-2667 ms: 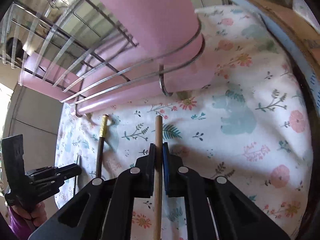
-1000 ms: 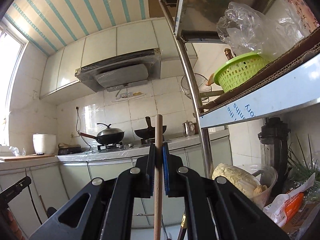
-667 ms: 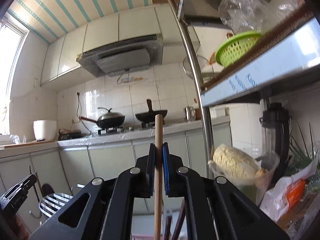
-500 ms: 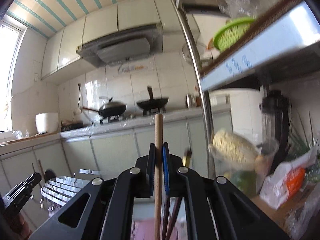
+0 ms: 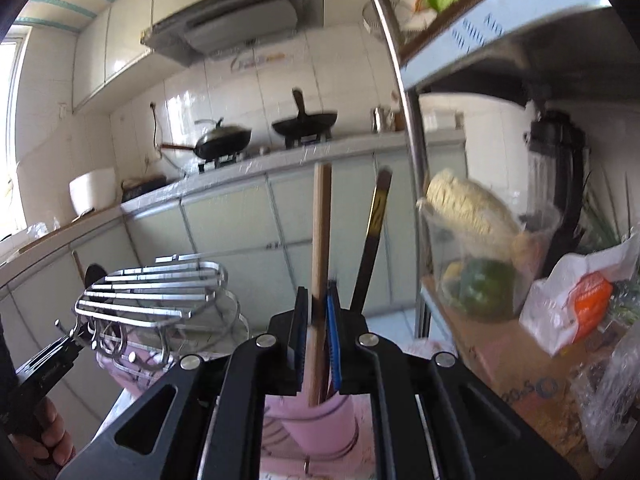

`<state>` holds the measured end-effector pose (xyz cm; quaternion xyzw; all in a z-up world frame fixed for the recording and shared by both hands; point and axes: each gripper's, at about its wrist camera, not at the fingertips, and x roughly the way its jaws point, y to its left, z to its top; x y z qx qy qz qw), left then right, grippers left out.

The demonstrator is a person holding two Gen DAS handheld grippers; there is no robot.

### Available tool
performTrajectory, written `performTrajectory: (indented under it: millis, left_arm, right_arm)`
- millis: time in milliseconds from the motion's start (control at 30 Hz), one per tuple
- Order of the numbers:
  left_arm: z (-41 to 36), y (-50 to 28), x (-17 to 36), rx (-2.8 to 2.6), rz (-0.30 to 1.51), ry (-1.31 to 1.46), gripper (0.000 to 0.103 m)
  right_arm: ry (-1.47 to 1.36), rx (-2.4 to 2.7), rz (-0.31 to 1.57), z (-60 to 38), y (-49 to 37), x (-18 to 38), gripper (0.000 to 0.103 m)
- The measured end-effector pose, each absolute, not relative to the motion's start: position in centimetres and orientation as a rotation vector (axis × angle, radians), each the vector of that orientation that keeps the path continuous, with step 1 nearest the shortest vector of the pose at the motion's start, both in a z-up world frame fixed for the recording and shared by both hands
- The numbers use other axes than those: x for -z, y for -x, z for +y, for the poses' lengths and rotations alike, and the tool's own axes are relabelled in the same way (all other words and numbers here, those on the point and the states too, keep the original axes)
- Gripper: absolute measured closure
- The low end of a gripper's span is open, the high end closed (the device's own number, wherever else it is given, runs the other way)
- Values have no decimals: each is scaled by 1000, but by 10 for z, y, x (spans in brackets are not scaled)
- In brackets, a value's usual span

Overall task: Organize utensils
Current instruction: 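Lower both items into the pink cup and open both tools, then grasp the gold-tipped dark chopstick with left tool while right tool grasps clear plastic utensil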

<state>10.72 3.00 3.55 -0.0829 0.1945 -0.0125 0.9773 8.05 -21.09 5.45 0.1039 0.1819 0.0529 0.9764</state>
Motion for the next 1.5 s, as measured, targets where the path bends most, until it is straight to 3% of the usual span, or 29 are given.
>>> performTrajectory:
  millis: [67, 133, 267, 600, 1033, 1300, 1500]
  left_arm:
    - [31, -106, -37, 33, 423, 162, 73]
    - [34, -101, -42, 27, 418, 163, 66]
    - [35, -92, -50, 26, 420, 155, 64]
    - [39, -57, -37, 38, 485, 203, 63]
    - [-5, -73, 28, 187, 878, 204, 63]
    - [-26, -101, 62, 214, 1119, 226, 64]
    - [-45, -119, 78, 194, 1210, 139, 75]
  right_arm:
    - [-220, -120, 388, -212, -80, -55, 75]
    - [-230, -136, 392, -213, -75, -57, 70]
    - [-229, -135, 400, -217, -64, -62, 70]
    - [-266, -145, 473, -229, -36, -49, 70]
    - [-441, -322, 872, -213, -22, 51, 69]
    - [-532, -409, 1007, -204, -18, 81, 71]
    - [-530, -446, 1053, -195, -17, 86, 73]
